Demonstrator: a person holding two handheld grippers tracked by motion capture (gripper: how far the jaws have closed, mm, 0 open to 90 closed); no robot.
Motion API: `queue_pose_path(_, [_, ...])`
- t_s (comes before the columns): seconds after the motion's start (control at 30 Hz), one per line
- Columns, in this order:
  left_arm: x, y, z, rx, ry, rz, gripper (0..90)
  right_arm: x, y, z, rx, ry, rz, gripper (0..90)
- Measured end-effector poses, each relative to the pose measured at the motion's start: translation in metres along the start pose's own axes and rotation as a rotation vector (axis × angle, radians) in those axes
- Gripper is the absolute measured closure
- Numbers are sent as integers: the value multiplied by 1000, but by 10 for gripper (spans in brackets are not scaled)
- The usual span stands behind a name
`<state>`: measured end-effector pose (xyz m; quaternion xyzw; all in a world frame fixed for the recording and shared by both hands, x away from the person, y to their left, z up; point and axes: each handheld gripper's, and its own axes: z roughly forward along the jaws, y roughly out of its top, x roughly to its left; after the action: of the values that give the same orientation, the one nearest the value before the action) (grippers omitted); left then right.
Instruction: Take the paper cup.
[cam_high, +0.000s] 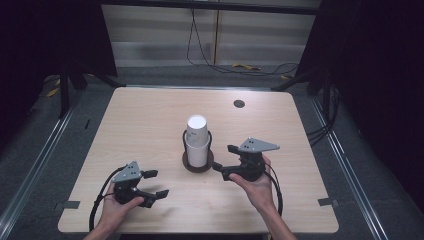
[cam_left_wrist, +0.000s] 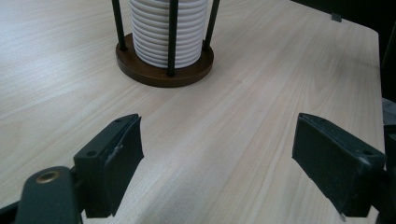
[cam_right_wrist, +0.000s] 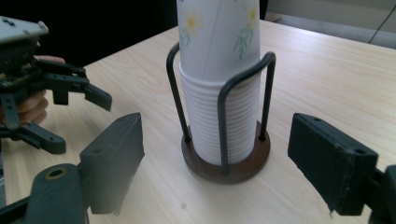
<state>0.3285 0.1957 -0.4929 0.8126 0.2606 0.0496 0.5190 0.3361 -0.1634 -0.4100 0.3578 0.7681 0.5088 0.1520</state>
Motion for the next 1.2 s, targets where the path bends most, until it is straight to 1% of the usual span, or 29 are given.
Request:
queue_pose_path(0.03, [0,0,0,-1,3,-1,161,1,3,0,-4,17,-1,207])
queue_pose_path(0.07, [0,0,0,-4,6,2,166,4,11,1,-11,14,-30,192])
queue_pose_path(0.1, [0,0,0,-4,6,2,165,4,11,1,-11,14,-30,192])
queue_pose_path(0.13, [0,0,0,-4,6,-1,166,4,18,3,-23,35,-21,189])
queue_pose_path(0.2, [0,0,0,-2,7,0,166,4,21,4,-24,36,-28,189])
queue_pose_path(0.27, [1,0,0,1,5,0,166,3,26,7,-25,48,-26,183])
queue_pose_path(0.3, [0,-1,1,7,4,-2,166,3,28,8,-36,47,-33,192])
queue_pose_path(0.33, [0,-1,1,8,3,-1,166,1,30,10,-61,48,-34,210])
queue_pose_path(0.43, [0,-1,2,7,1,-1,170,-2,33,13,-55,49,-30,208])
queue_pose_path(0.47, [0,-1,2,-1,8,-3,170,-5,35,16,-51,52,-22,207])
queue_pose_path(0.5, [0,-1,2,-1,8,-3,170,-5,35,16,-51,52,-22,207])
queue_pose_path(0.57, [0,-1,2,2,8,-2,170,-8,37,20,-45,61,-19,206])
queue_pose_path(0.63, [1,-1,1,4,8,-2,170,-11,43,23,-25,81,-12,173])
queue_pose_path(0.67, [1,-2,2,2,8,-4,170,-12,45,24,-26,88,-10,180])
queue_pose_path(0.73, [1,-2,2,3,8,-5,170,-11,47,25,-32,83,-20,189])
queue_pose_path(0.77, [1,-2,2,8,9,-1,170,-10,49,26,-25,77,-32,190])
queue_pose_path(0.8, [1,-2,3,8,10,-2,170,-10,51,27,-24,73,-33,184])
queue_pose_path(0.83, [1,-2,4,17,8,-2,175,-11,54,31,-10,62,-53,185])
queue_pose_path(0.87, [1,-2,4,17,8,-2,185,-11,54,31,-10,62,-53,185])
queue_pose_path(0.9, [1,-3,4,17,12,-2,185,-13,55,33,-14,49,-53,188])
queue_pose_path(0.93, [1,-3,4,22,14,5,194,-15,56,36,-18,68,-40,196])
queue_pose_path(0.97, [1,-3,4,21,12,2,195,-16,57,38,-6,68,-40,192])
queue_pose_path(1.0, [1,-3,3,20,12,5,195,-15,58,40,-1,49,-52,189])
queue_pose_path(1.03, [1,-3,3,13,12,-4,195,-14,59,42,-1,48,-53,187])
queue_pose_path(1.07, [2,-3,3,18,15,3,195,-15,61,45,-1,57,-47,190])
queue_pose_path(1.13, [2,-3,2,18,14,0,195,-15,64,49,-2,61,-47,189])
queue_pose_path(1.2, [2,-3,2,16,14,-1,195,-14,65,50,1,58,-48,188])
